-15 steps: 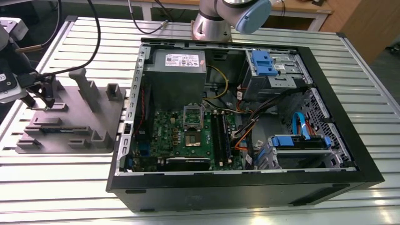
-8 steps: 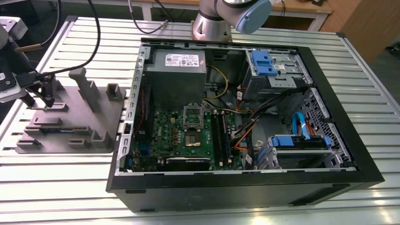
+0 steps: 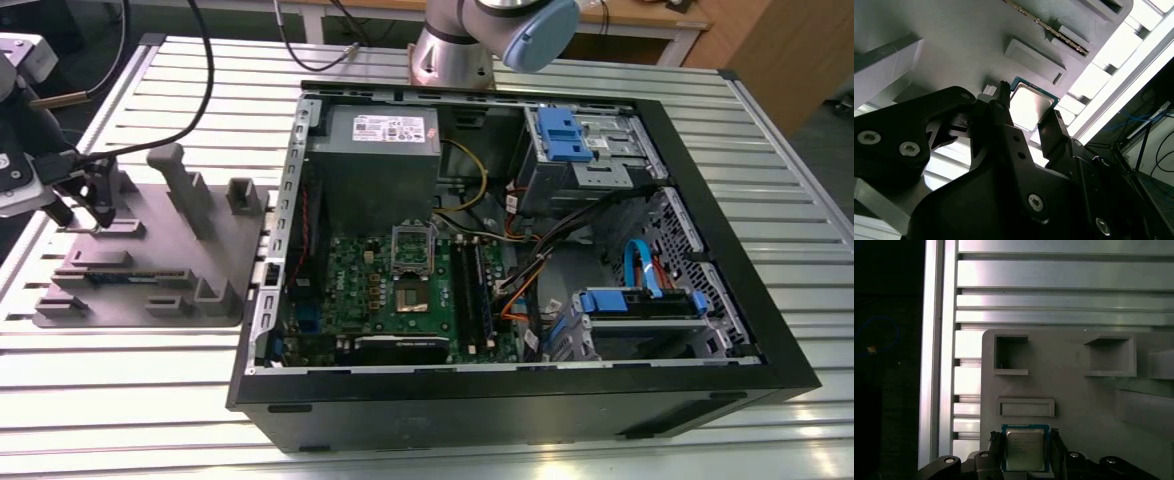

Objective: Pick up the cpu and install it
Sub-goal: 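Pick up the cpu and move it towards the insertion slot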

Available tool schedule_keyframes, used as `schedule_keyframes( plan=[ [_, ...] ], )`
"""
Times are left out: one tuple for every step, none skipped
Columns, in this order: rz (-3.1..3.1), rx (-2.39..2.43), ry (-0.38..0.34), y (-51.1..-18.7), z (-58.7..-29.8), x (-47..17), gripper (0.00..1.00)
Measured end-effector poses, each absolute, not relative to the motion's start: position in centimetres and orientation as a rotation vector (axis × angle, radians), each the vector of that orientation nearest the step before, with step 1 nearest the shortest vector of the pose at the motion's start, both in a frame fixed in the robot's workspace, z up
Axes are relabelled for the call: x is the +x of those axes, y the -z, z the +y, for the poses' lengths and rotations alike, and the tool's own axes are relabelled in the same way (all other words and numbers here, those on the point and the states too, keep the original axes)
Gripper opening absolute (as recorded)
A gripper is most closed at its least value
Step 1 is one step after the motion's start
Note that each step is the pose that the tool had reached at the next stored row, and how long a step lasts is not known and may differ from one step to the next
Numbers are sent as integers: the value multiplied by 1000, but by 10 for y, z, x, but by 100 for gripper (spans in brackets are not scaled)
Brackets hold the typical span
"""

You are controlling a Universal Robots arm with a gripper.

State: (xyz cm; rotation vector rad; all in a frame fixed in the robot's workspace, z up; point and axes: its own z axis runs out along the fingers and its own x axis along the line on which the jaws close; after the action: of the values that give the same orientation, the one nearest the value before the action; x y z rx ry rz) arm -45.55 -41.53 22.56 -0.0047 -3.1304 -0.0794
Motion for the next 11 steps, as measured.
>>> schedule_keyframes(
  plan=[
    [-3130,-5,79,-226,-415,-455,47],
    [-3130,-5,79,-227,-415,-455,47],
    [-3130,-5,79,-228,-415,-455,47],
    [-3130,-5,79,-228,-415,-455,47],
    [-3130,-5,79,-228,-415,-455,47],
    [-3130,-5,79,-228,-415,-455,47],
    [-3130,-5,79,-229,-415,-455,47],
    [-3130,-5,79,-229,-415,-455,47],
    [-3130,-5,79,-229,-415,-455,47],
    [-3130,-5,79,-230,-415,-455,47],
    [-3130,-5,79,-230,-415,-455,47]
  ],
)
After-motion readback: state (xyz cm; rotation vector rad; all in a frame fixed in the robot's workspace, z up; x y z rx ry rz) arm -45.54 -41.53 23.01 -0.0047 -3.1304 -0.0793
